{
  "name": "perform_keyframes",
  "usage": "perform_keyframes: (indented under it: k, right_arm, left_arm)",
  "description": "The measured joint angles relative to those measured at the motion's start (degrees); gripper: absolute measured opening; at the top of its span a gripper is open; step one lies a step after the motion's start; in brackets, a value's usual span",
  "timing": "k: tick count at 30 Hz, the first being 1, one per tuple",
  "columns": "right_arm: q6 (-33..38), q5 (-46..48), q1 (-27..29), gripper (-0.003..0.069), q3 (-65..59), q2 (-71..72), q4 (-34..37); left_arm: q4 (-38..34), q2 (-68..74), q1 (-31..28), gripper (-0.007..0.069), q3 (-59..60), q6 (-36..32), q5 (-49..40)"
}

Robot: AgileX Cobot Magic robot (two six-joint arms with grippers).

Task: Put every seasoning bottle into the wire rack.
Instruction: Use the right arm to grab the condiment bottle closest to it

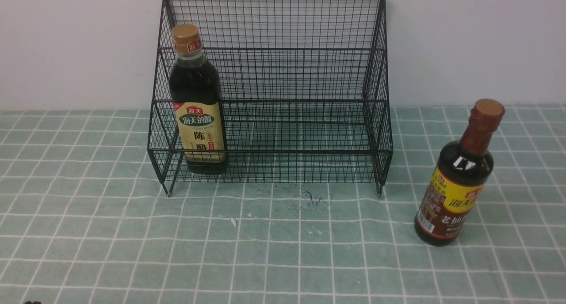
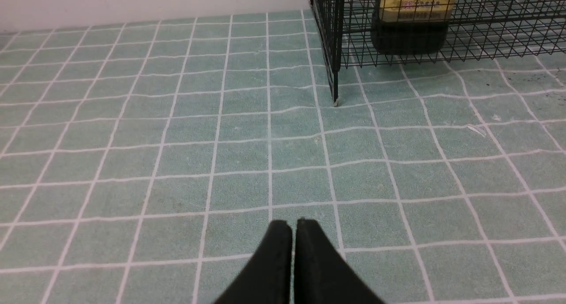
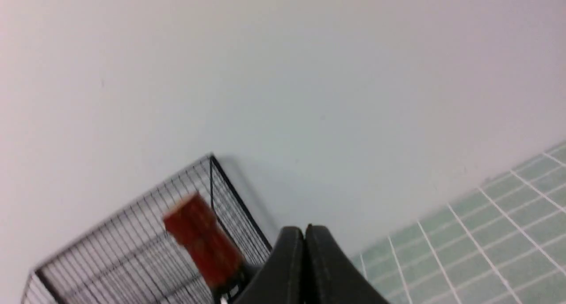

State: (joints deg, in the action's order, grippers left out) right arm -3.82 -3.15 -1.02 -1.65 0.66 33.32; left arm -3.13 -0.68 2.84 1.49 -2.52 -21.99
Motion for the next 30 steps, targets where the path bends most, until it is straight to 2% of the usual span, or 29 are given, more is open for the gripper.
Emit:
perform_keyframes:
  k: [3,8,11,12,13,14,16,17,20,22,24,25,28,30]
  right_arm:
    - [-0.34,-3.16,0.0,-0.0017,0.0,0.0,3.1]
    - [-1.67,-7.36,0.0,-0.0017,0.3,0.0,4.05]
    - [-1.28,-3.12,0.0,-0.0017,4.24,0.0,1.59]
    - [-0.96,0.37,0.0,-0.0017,8.62,-1.03,-2.17]
    - [-0.96,0.83,0.0,-0.0017,9.22,-1.27,-2.71]
    - [-0.66,4.97,0.0,-0.0017,14.33,-4.11,-6.97]
    - [-0.6,8.41,0.0,-0.0017,18.21,-7.13,-9.77]
    - [-0.39,13.21,0.0,-0.0017,23.22,-12.04,-12.47]
    - [0.12,21.61,0.0,-0.0011,31.5,-21.93,-14.17]
    - [2.76,28.05,0.0,-0.0001,36.93,-29.84,-14.11]
    - [5.43,30.52,0.0,0.0008,40.45,-33.98,-13.35]
    - [10.55,32.61,0.0,0.0028,44.0,-39.08,-11.39]
    - [17.58,33.21,0.0,0.0067,48.19,-45.11,-7.36]
    - [24.77,33.69,0.0,0.0134,51.55,-50.5,-1.87]
  left_arm:
    - [0.0,0.0,0.0,-0.0006,0.0,0.0,0.0]
    - [0.0,0.0,0.0,-0.0006,0.0,0.0,-0.02]
    - [0.0,0.0,0.0,-0.0006,0.0,0.0,-0.02]
    - [0.0,0.0,0.0,-0.0006,0.0,0.0,-0.02]
    - [0.0,0.0,0.0,-0.0006,0.0,0.0,-0.02]
    - [0.0,0.0,0.0,-0.0006,0.0,0.0,-0.02]
    - [0.0,0.0,0.0,-0.0006,0.0,0.0,-0.02]
    - [0.0,0.0,0.0,-0.0006,0.0,0.0,-0.02]
    - [0.0,0.0,0.0,-0.0006,0.0,0.0,-0.02]
    - [0.0,0.0,0.0,-0.0006,0.0,0.0,-0.02]
    - [0.0,0.0,0.0,-0.0006,0.0,0.0,-0.02]
    - [0.0,0.0,0.0,-0.0006,0.0,0.0,-0.02]
    - [0.0,0.0,0.0,-0.0006,0.0,0.0,-0.02]
    - [0.0,0.0,0.0,-0.0006,0.0,0.0,-0.02]
